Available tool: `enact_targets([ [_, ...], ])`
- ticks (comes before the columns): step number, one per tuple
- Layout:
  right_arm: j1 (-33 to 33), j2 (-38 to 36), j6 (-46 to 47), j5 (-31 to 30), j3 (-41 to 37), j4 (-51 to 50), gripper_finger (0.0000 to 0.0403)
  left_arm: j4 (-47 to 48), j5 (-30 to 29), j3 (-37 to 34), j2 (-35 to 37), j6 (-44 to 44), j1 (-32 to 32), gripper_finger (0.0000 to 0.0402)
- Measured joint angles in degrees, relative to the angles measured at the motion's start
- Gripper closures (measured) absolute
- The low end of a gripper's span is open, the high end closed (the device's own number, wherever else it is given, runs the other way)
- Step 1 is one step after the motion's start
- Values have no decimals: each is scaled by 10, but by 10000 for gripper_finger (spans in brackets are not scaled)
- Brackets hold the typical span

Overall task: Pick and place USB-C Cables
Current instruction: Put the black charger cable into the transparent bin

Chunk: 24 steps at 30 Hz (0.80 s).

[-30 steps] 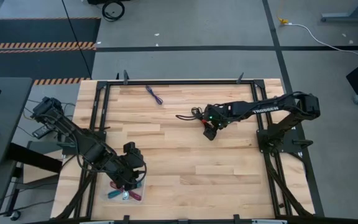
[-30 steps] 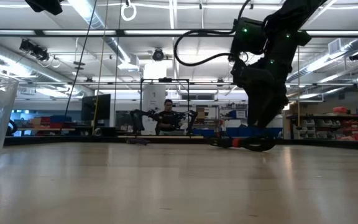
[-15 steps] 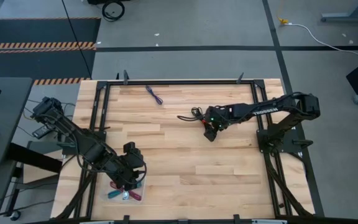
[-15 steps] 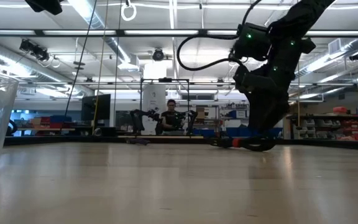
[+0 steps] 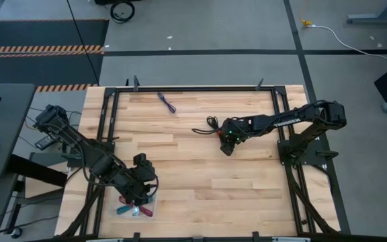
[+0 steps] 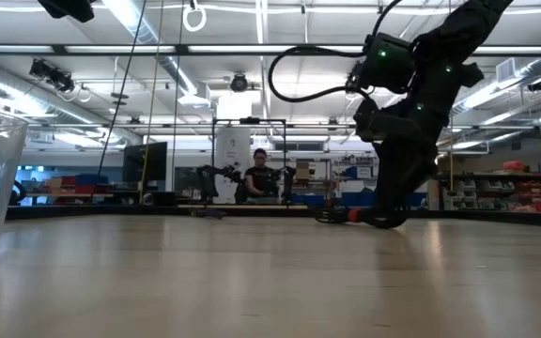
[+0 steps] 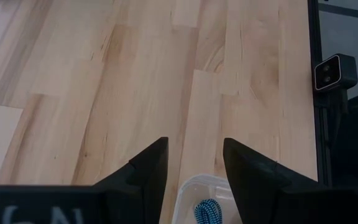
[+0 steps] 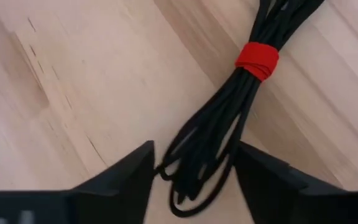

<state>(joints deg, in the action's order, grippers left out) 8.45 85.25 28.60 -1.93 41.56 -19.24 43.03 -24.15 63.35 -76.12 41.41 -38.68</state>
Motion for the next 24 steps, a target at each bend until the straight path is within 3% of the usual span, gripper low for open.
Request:
enact_targets([
  [11,0,0,-26,-4,0,-14,376,0,0,0,0,0,0,239],
  [24,-18,0,-63,-15,36,-6,385,0,0,0,0,-2,0,239],
])
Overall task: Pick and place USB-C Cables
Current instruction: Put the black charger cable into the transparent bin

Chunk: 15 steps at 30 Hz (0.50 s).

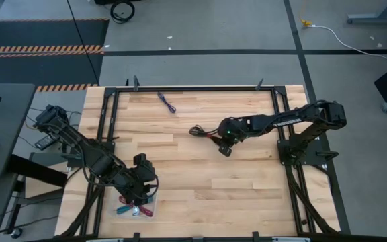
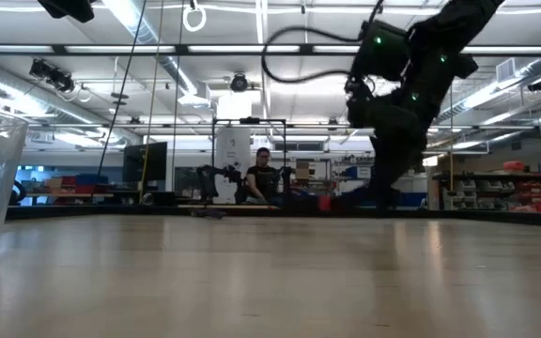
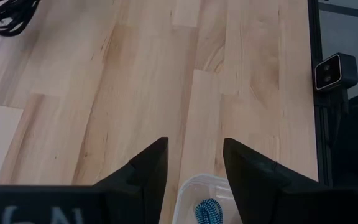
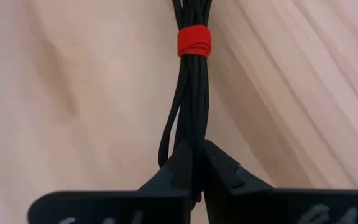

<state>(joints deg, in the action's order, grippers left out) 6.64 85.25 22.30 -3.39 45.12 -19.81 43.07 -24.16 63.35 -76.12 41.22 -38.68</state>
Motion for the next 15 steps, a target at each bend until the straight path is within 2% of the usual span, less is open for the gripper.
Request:
enact_targets([
  [4,-37,0,-14,2,52,2,385,0,0,0,0,-32,0,239],
  [10,-112,0,-43,-7,145,1,385,1,-13,0,0,-126,-11,239],
  [13,-154,0,-71,-30,188,-2,385,0,-46,0,0,-149,-23,239],
  [15,-181,0,-89,-54,217,-10,385,-4,-92,0,0,-149,-34,239],
])
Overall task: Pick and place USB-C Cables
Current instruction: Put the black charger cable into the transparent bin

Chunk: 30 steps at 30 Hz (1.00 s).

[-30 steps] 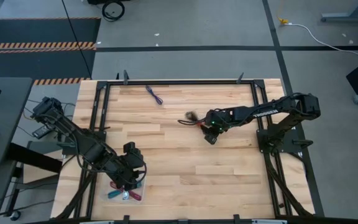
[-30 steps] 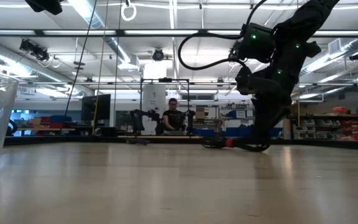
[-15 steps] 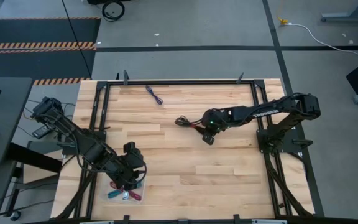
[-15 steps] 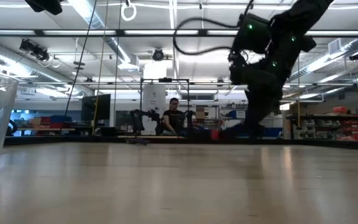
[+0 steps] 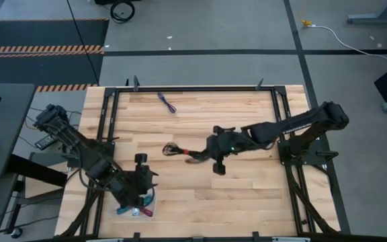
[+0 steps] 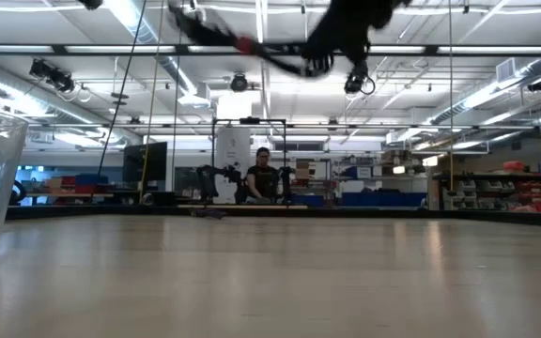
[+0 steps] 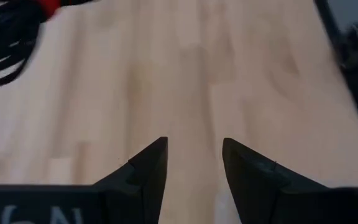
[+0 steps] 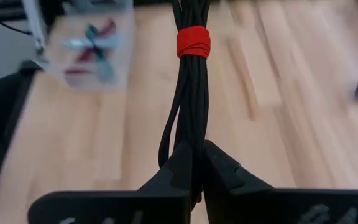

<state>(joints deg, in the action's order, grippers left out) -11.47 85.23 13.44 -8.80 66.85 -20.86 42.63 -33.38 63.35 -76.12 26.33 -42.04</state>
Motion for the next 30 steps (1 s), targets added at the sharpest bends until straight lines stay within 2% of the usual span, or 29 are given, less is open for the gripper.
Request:
enact_targets([
  [6,-61,0,-28,-80,81,-53,385,21,-122,0,4,20,-20,239],
  [10,-69,-1,40,-100,102,-130,385,75,-197,0,14,45,-24,239],
  [13,-64,-1,92,-101,102,-191,385,86,-241,1,17,14,-26,239],
  [17,-55,0,122,-102,92,-201,385,53,-256,1,11,-119,-26,239],
  [21,-43,5,125,-77,92,-181,385,17,-256,1,-10,-325,-25,239],
  [23,-38,10,125,-54,92,-166,385,11,-277,0,-26,-411,-25,239],
  [27,-33,34,125,-6,92,-143,385,3,-377,0,-53,-506,-21,238],
  [30,-32,55,124,7,91,-144,385,0,-390,0,-65,-527,-16,226],
])
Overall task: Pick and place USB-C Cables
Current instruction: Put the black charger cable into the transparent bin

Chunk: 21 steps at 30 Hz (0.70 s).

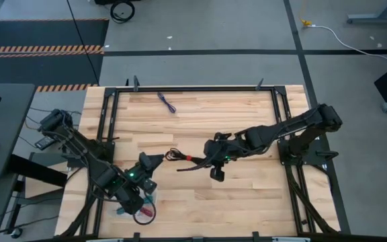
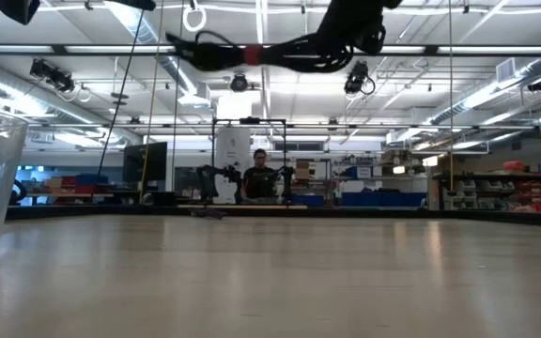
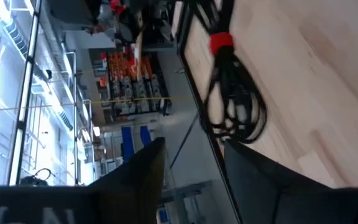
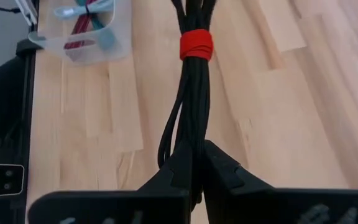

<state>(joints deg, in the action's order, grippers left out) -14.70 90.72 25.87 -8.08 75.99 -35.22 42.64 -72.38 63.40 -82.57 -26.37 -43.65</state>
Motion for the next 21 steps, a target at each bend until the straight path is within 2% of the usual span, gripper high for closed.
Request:
enact_targets([
  [6,2,22,0,23,0,17,385,-9,-3,0,-8,26,8,168],
  [11,9,17,0,21,0,30,385,-13,42,0,-7,81,7,127],
  [14,17,16,-1,23,0,58,385,-8,74,0,-10,95,8,113],
  [21,25,19,-2,60,0,87,385,4,61,0,-18,92,25,104],
])
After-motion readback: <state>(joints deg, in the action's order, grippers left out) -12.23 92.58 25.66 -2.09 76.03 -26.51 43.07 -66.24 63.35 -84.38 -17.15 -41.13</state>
